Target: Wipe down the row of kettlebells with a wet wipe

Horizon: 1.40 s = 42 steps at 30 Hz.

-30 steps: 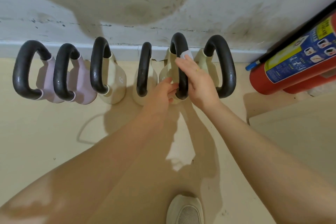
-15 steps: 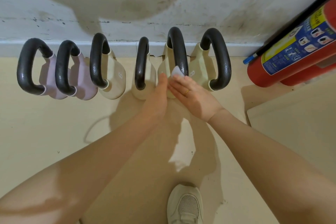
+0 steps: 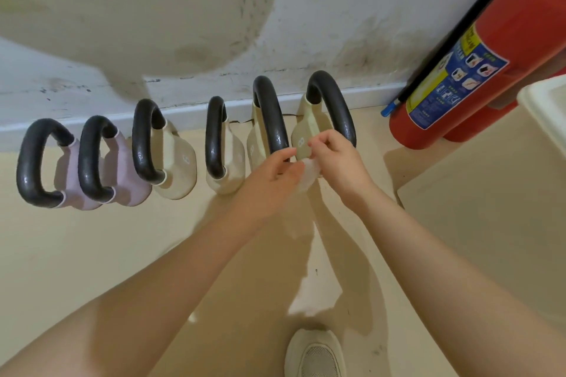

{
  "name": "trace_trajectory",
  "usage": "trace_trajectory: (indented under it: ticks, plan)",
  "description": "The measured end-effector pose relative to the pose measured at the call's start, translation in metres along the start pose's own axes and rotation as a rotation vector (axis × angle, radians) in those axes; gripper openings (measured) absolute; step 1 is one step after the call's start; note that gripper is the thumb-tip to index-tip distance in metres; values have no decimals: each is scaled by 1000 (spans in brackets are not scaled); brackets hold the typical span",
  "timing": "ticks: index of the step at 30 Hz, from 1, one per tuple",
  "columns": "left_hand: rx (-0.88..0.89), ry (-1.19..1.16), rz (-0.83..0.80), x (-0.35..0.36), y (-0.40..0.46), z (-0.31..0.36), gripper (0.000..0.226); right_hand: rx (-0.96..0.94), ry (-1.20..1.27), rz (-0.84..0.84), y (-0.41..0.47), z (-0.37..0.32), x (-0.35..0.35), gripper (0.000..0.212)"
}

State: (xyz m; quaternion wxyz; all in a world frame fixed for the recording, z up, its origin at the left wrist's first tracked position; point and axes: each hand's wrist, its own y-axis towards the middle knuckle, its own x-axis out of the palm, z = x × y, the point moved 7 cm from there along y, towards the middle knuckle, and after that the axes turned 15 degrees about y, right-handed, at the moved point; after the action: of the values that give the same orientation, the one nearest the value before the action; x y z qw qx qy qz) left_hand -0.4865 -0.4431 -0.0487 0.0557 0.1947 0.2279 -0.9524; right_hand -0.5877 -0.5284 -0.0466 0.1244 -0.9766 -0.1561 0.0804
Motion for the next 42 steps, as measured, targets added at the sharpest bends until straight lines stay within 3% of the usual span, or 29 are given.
trace_trajectory:
  ticks: [3,5,9,14,22,25,27,29,31,33,36,42]
  plan:
    - [73,89,-32,11,5,25,35,156,366,7,-8,-15,-7,27]
    - [80,-20,-23,13,8,42,27,126,417,40,-11,-28,-19,35]
    - [104,-160,-57,18,13,80,21,-16,288,126,-21,-52,-56,39]
    - [149,-158,-126,37,17,141,26,-247,63,282,-41,-96,-103,15]
    - [394,-294,-506,121,-9,245,36,-527,-114,561,-112,-164,-207,24]
    - [483,-196,-462,140,-22,278,38,-590,-248,702,-141,-178,-243,23]
    - [663,-8,-316,141,-30,300,36,-631,-330,795,-158,-185,-262,23]
    - [916,246,-151,144,-36,316,42,-605,-420,859,-166,-182,-277,20]
    - [1032,442,-89,155,-34,318,52,-505,-540,874,-167,-169,-285,14]
    - [1030,569,-76,166,-27,310,58,-380,-644,841,-164,-152,-290,11]
    - [981,539,-89,172,-25,300,59,-214,-709,760,-159,-132,-291,21]
    - [923,473,-117,172,-27,296,48,-107,-775,652,-152,-131,-285,37]
